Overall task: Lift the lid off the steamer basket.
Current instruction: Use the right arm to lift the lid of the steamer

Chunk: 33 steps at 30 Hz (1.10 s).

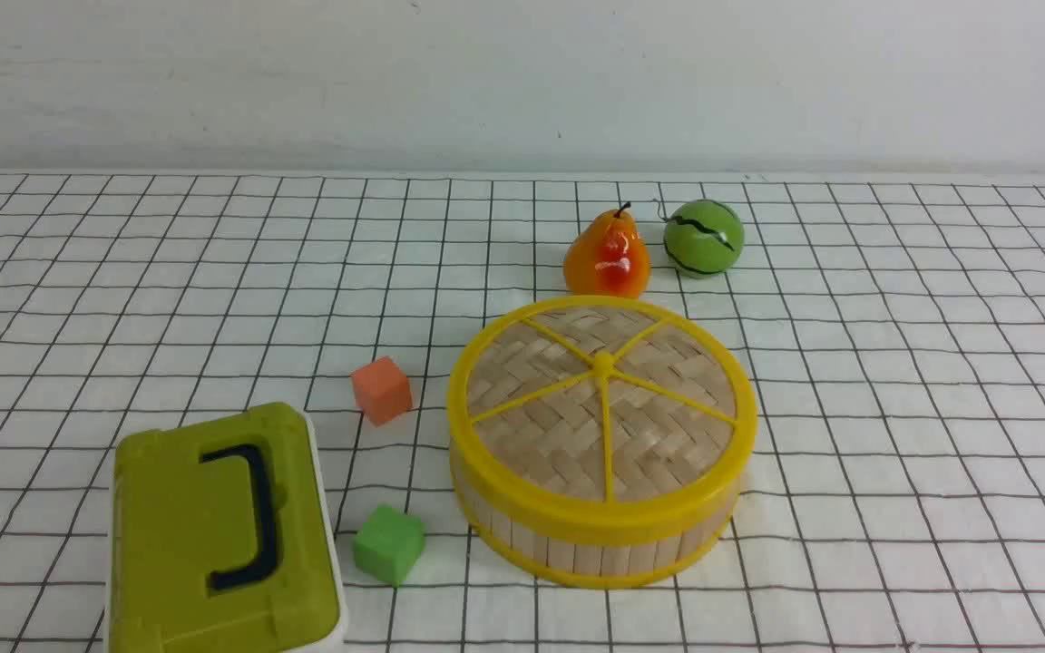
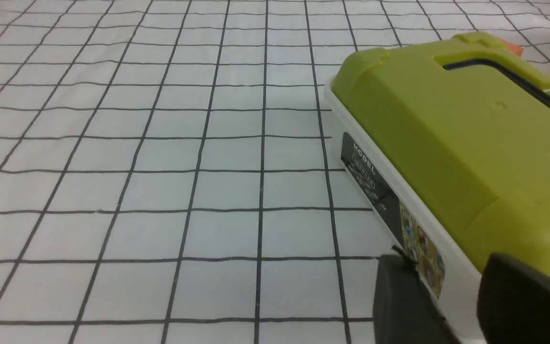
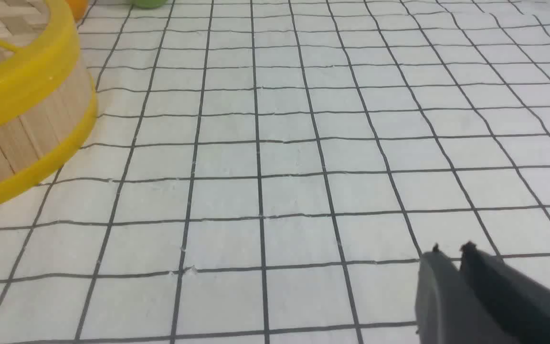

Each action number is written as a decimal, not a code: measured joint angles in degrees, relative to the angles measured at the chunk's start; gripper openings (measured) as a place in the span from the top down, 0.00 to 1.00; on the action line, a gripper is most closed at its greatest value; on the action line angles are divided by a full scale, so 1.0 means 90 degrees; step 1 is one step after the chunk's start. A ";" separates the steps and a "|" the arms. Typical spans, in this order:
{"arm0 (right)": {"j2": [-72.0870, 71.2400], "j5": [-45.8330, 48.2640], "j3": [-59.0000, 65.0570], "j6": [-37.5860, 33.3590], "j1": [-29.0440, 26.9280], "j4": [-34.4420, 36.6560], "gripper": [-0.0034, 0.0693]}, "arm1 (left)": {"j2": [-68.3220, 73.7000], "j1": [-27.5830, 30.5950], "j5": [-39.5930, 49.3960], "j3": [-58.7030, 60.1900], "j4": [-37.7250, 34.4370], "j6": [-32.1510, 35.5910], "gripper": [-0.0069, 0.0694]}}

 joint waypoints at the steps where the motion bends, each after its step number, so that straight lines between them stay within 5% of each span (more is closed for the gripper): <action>1: 0.0000 0.0000 0.0000 0.0000 0.0000 0.0000 0.86 | 0.0000 0.0000 0.0000 0.0000 0.0000 0.0000 0.60; 33: 0.0000 0.0000 0.0000 0.0000 0.0000 0.0000 0.82 | 0.0000 0.0000 0.0000 0.0000 0.0000 0.0000 0.60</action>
